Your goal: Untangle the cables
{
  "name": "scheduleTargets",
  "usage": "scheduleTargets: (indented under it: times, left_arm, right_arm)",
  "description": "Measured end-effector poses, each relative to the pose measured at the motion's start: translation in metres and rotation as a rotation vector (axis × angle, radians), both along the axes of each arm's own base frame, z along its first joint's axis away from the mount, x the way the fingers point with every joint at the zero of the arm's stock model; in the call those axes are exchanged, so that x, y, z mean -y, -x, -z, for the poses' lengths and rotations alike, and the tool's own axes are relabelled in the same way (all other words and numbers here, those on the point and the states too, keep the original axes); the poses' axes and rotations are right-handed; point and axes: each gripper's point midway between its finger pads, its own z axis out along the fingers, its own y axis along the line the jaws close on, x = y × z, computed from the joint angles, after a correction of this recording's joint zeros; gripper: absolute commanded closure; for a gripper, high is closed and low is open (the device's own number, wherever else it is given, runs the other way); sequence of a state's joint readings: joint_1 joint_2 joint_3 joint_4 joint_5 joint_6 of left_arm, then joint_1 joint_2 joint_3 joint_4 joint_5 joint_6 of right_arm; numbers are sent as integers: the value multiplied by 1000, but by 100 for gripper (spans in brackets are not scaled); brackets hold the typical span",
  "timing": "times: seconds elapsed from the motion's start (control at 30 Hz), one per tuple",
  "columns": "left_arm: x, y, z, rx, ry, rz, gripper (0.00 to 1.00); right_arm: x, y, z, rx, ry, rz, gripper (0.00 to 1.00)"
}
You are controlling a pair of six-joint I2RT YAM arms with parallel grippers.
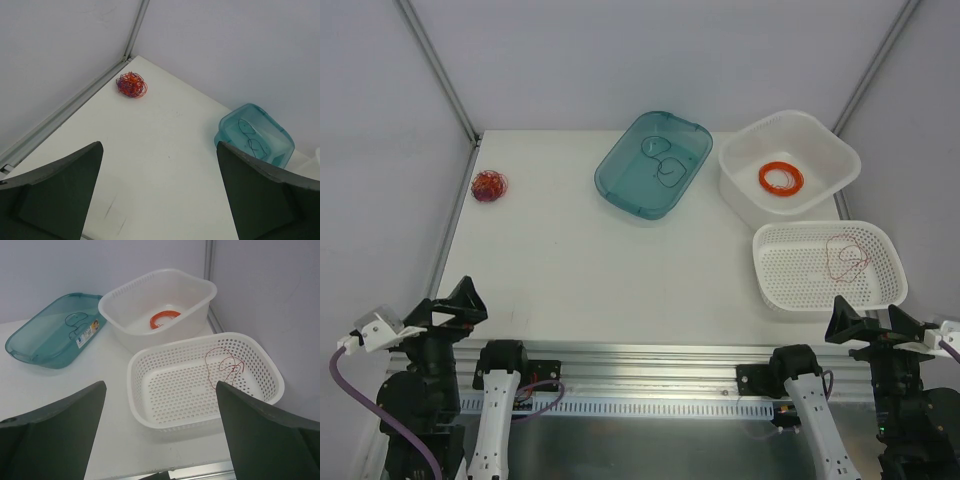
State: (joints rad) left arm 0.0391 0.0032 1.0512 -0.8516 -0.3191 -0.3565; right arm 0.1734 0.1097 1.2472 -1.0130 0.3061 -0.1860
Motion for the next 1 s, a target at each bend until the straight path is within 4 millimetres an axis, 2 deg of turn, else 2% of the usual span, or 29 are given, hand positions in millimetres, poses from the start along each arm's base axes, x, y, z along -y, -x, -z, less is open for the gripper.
scheduleTargets:
  times: [0.23,0.4,0.57,0.77,0.83,1.0]
  left_arm:
    - [6,-10,12,-20,54,26,1]
    - [14,-27,26,-67,137,58,1]
    - [21,-65,56,-227,282,56,1]
    - [24,-123,111,-467,465,-23,1]
    - [25,-138,128,-527,514,-57,1]
    - [23,-183,155,-624,583,-120,1]
  right_arm:
    - [-4,0,0,-3,7,-23,3]
    - [-11,-3,1,-13,6,-62,3]
    - [-29,-18,5,-75,13,-149,3]
    - [-50,-40,23,-193,18,-244,3]
    - [-55,-44,28,-215,19,-269,3]
    - [-65,-46,30,-226,16,-327,3]
